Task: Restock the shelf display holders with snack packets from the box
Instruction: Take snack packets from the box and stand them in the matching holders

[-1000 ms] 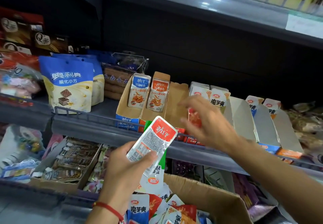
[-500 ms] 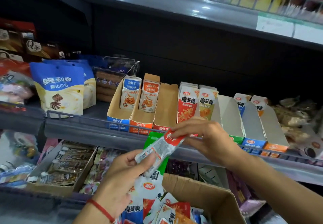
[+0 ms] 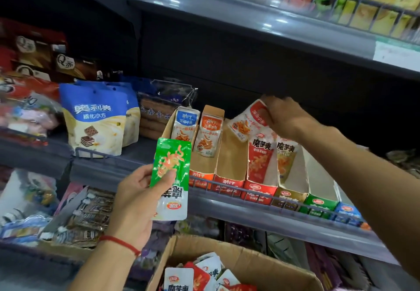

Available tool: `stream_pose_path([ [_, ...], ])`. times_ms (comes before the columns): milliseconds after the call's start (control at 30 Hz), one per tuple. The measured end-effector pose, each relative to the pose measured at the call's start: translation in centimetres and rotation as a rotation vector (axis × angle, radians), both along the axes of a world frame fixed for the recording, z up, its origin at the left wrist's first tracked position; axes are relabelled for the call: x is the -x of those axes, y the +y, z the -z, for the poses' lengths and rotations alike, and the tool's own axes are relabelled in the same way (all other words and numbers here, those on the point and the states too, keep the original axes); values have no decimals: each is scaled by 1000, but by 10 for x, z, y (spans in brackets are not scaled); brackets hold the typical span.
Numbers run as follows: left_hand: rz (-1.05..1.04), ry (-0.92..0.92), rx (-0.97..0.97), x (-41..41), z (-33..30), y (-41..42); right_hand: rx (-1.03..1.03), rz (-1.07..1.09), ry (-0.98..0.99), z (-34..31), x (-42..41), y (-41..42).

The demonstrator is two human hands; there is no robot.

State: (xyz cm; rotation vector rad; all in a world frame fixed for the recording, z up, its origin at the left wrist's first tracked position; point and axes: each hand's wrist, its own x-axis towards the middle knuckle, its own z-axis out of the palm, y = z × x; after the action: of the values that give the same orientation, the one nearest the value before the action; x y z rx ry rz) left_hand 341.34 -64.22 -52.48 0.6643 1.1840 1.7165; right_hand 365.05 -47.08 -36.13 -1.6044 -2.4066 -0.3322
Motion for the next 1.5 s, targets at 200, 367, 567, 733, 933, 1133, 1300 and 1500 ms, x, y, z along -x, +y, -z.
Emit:
stream_pose_path([
  [200, -4, -20, 2, 8, 7, 13, 58, -20, -62, 0, 28, 29],
  [367, -8, 12, -6, 7, 9, 13, 43, 10, -54, -16, 33, 40],
  [567, -20, 7, -6, 8, 10, 13, 68, -42, -87, -21, 31, 41],
  [733, -2, 20, -10, 4, 10, 13, 113, -66, -141, 13, 44, 50],
  [933, -25, 39, -8, 5, 10, 13, 176, 0, -175, 36, 44, 69],
  [1133, -22, 16, -8, 3, 9, 12, 97, 36, -133, 48, 38, 75],
  [1300, -13, 9, -2, 1, 10, 13, 86, 18, -51, 45, 40, 74],
  [1500, -5, 22, 7, 0, 11, 14, 140, 40, 1, 45, 41, 83],
])
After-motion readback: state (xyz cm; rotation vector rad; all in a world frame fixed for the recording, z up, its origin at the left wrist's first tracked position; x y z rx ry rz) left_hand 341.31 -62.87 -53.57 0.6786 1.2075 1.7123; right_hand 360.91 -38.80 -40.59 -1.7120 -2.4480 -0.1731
